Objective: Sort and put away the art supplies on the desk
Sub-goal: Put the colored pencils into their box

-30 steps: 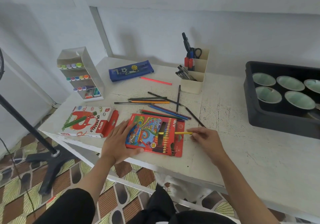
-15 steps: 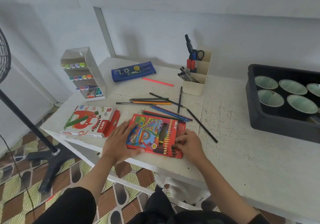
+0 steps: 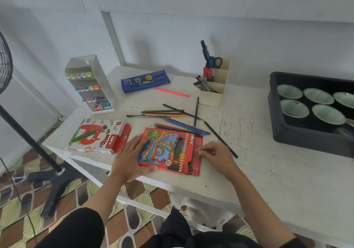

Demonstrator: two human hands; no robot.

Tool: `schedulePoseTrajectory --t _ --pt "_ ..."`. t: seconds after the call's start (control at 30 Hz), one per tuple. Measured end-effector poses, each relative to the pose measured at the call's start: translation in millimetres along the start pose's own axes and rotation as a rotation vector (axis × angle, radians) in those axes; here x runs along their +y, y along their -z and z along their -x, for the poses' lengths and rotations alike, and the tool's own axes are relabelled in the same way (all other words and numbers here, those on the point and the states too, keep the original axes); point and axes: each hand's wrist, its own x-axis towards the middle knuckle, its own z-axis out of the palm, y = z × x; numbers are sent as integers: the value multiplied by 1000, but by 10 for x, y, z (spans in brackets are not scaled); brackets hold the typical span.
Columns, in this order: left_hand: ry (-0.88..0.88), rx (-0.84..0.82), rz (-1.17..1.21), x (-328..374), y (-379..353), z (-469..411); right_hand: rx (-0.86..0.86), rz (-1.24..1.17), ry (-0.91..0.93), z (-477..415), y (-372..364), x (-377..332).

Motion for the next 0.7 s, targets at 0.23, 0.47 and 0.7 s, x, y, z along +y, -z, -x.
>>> schedulePoseTrajectory --t 0.23,0.47,0.7 --pt "8 -7 -1 23 13 9 379 166 -40 -160 363 83" --pt "12 -7 -5 33 18 13 340 486 -178 -136 320 142" --pt "14 0 -12 19 11 12 472 22 -111 -1 440 65"
